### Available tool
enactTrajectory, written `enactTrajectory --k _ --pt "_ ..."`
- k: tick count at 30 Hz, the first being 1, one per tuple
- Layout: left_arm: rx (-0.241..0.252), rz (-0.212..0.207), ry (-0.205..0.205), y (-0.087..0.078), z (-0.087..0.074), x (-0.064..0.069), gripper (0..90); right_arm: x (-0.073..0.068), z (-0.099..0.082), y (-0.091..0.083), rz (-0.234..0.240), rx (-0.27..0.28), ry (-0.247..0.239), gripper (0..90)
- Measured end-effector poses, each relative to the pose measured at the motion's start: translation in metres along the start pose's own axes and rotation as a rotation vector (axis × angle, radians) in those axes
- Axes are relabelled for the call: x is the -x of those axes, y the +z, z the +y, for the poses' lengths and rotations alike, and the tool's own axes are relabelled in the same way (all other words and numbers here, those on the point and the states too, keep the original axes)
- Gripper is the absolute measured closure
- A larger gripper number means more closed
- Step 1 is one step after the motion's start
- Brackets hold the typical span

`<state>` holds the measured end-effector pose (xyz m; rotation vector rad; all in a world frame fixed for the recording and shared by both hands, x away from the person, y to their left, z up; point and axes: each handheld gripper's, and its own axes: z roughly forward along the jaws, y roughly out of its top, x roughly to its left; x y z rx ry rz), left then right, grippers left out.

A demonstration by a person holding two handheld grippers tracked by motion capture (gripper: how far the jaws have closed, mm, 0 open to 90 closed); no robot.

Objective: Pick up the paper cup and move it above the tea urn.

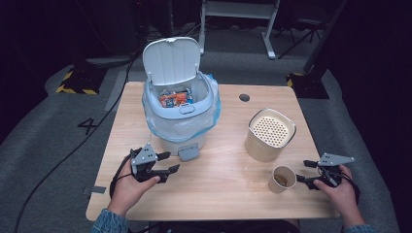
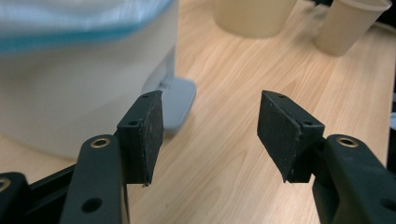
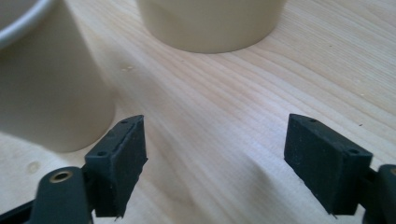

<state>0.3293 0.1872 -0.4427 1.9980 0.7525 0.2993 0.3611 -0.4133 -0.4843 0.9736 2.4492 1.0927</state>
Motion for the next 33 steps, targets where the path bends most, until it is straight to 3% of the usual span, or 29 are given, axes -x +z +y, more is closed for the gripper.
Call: enactTrajectory --k 9,15,23,29,33 --pt "-0.111 0.009 -0.056 0.017 -0.031 -0.016 41.3 -0.017 -0.004 -0.014 0.054 0.016 -0.035 20.2" --pt "-0.170 0.027 -0.068 0.023 -0.044 -0.022 41.2 -0.031 -0.004 -0.017 0.104 0.032 -0.057 17.6" --pt "-0.233 0.059 -0.031 0.027 -0.047 -0.023 39.7 -0.049 0.003 -0.012 0.158 0.063 -0.098 15.9" --pt "-0.226 0.055 -0.036 0.028 -0.049 -0.024 38.4 -0.060 0.008 -0.004 0.195 0.077 -0.104 15.9" --pt "-0.221 0.074 0.019 0.030 -0.051 -0.023 35.1 -0.065 0.008 0.003 0.199 0.107 -0.090 16.6"
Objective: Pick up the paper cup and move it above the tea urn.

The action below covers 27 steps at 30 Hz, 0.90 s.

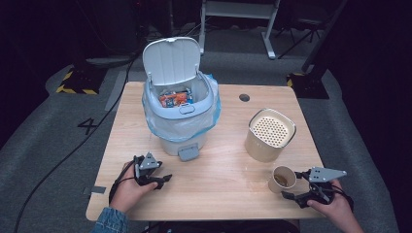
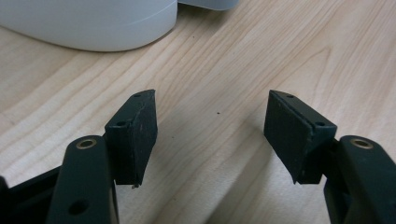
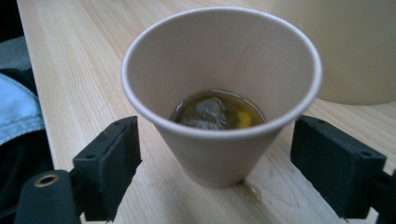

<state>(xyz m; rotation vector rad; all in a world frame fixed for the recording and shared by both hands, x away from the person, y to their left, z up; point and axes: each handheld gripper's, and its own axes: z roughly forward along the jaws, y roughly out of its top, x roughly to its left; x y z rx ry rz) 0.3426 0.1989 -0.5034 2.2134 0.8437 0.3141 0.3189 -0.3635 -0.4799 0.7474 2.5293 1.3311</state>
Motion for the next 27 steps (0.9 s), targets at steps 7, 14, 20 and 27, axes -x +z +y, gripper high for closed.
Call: enactTrajectory --k 7,14,20,27 --pt "-0.006 0.005 0.003 0.001 0.001 0.001 31.3 -0.003 -0.003 0.013 -0.009 0.047 0.004 20.5" --pt "-0.006 0.007 0.002 0.002 0.001 0.002 30.8 -0.004 -0.003 0.018 -0.033 0.067 -0.013 27.8" --pt "-0.006 0.008 0.003 0.002 0.001 0.002 30.7 -0.004 -0.001 0.016 -0.026 0.081 -0.015 30.0" --pt "-0.006 0.008 0.003 0.002 0.001 0.002 30.7 -0.003 0.014 0.006 -0.012 0.150 -0.046 30.3"
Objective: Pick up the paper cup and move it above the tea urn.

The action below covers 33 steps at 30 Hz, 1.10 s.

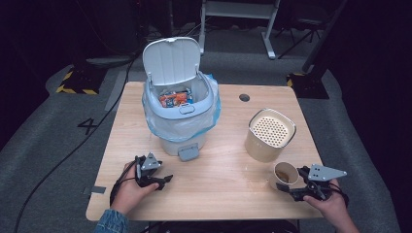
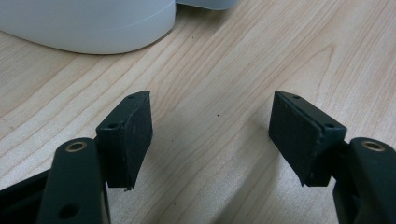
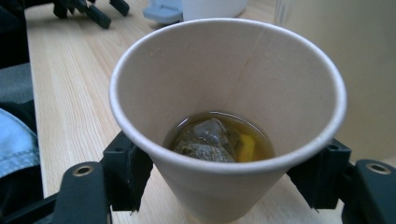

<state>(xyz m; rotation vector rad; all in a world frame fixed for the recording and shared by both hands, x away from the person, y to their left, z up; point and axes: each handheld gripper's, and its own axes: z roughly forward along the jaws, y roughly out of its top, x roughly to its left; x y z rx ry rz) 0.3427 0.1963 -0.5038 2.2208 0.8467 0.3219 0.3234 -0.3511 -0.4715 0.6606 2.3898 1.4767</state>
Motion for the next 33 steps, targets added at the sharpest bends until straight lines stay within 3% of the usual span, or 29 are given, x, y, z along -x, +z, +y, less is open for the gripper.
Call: enactTrajectory --k 9,16,26,33 --pt "-0.001 0.014 -0.010 0.000 0.000 0.002 30.8 0.008 0.027 -0.012 0.006 0.053 -0.010 30.7" --pt "-0.001 0.015 -0.010 0.000 0.000 0.002 30.7 0.019 0.052 -0.025 0.001 0.051 -0.024 30.9" --pt "0.000 0.013 -0.017 0.000 0.000 0.002 30.7 0.035 0.083 -0.038 -0.038 0.056 -0.006 31.1" --pt "0.001 0.024 -0.023 0.001 0.001 0.003 30.6 0.046 0.105 -0.041 -0.100 0.048 -0.028 31.1"
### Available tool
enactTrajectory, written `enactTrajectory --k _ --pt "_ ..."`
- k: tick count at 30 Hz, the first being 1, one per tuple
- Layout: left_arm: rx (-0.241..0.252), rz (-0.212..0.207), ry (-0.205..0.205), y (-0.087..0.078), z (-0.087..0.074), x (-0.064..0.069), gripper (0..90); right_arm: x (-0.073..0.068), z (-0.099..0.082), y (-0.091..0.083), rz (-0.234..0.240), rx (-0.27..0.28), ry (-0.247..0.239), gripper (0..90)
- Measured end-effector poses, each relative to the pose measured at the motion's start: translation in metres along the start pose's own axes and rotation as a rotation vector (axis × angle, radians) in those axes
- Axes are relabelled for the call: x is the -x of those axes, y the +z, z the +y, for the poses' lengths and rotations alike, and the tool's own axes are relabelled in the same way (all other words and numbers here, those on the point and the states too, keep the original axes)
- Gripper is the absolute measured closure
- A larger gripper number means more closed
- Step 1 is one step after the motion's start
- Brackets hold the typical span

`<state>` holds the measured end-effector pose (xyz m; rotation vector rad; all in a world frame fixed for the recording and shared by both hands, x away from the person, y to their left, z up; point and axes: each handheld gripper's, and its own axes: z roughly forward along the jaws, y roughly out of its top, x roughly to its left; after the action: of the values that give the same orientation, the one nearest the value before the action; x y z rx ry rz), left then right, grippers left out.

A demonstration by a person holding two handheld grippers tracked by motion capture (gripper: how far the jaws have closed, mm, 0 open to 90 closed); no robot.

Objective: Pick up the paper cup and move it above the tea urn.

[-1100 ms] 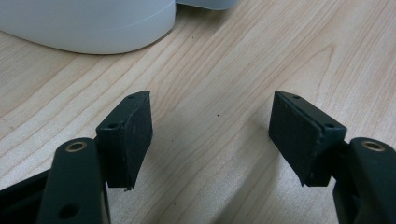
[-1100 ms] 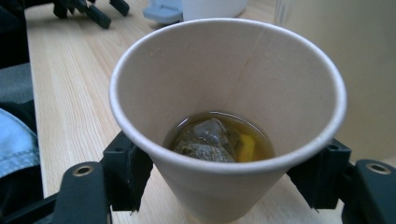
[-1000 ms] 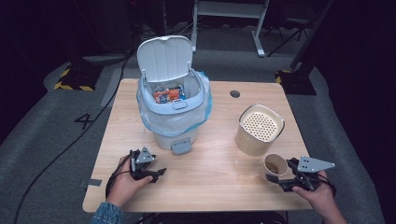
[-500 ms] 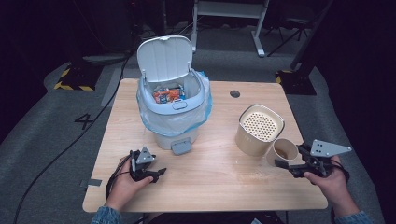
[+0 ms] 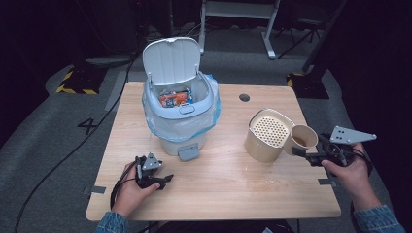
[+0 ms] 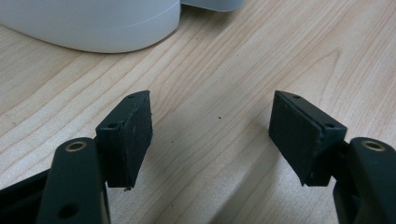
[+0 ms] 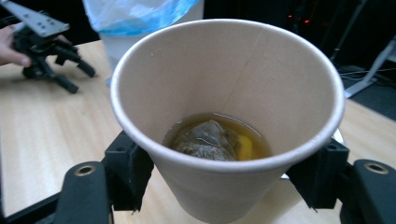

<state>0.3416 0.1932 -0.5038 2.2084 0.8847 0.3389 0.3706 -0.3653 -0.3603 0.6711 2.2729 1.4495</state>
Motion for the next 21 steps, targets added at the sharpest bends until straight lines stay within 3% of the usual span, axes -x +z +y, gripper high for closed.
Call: enactTrajectory --k 15,21 --pt "0.000 0.006 -0.002 0.000 0.000 0.001 30.6 0.035 0.038 0.014 -0.120 0.001 -0.065 31.3" --pt "-0.002 0.010 -0.005 0.000 0.000 0.001 30.6 0.045 0.047 0.024 -0.135 0.001 -0.079 31.4"
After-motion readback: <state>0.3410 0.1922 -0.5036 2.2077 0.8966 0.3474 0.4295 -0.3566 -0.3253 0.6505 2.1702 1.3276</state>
